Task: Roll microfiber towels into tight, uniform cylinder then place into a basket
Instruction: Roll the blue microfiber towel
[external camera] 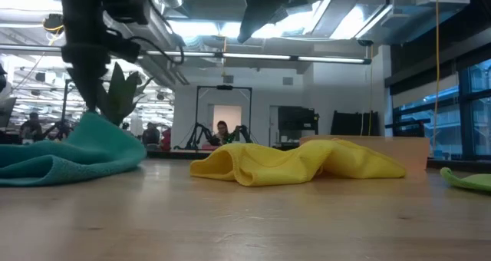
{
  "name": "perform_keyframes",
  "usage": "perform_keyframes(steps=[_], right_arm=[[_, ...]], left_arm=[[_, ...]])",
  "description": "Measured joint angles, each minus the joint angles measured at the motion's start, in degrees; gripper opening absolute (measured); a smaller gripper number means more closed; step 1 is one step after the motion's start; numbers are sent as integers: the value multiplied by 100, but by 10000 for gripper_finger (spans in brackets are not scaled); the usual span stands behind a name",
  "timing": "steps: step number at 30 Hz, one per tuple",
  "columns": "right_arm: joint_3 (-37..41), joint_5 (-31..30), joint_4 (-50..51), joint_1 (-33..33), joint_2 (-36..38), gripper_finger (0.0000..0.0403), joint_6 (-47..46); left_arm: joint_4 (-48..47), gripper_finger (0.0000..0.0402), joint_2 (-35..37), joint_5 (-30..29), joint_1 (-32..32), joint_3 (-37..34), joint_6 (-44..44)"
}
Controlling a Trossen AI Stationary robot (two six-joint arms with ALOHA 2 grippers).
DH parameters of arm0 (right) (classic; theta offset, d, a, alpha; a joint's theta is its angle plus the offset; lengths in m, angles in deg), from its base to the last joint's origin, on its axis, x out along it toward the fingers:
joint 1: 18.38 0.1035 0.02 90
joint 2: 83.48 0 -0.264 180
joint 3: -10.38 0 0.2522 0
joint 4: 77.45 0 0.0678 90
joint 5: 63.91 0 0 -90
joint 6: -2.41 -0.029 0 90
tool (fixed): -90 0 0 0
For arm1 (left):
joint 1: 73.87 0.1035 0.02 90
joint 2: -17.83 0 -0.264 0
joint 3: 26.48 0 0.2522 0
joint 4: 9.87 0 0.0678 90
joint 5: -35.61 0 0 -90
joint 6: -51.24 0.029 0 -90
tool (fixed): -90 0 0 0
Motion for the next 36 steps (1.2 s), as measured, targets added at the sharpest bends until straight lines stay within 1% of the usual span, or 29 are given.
perform_keyframes(steps=[5,9,12,16,20,25,32,36], right_arm=[[0,0,0,0,0,157,-7],[0,0,-30,0,0,157,-10],[0,0,-50,0,0,157,-12],[0,0,-53,-2,0,157,-13],[0,0,-67,-2,0,157,-13],[0,0,-95,-2,0,157,-13],[0,0,-127,-1,0,157,-14],[0,0,-133,-2,0,157,-7]], left_arm=[[-784,0,0,8,-126,74,-500],[-785,0,-4,251,-214,-85,-606],[-829,0,-4,285,-359,-151,-791],[-962,0,-4,682,-568,-269,-1032],[-1213,0,-8,718,-729,-467,-1363],[-1140,0,-17,721,-870,-469,-1593],[-1192,0,-17,1071,-1017,-483,-2358],[-1179,0,-15,1301,-1092,-544,-2963]])
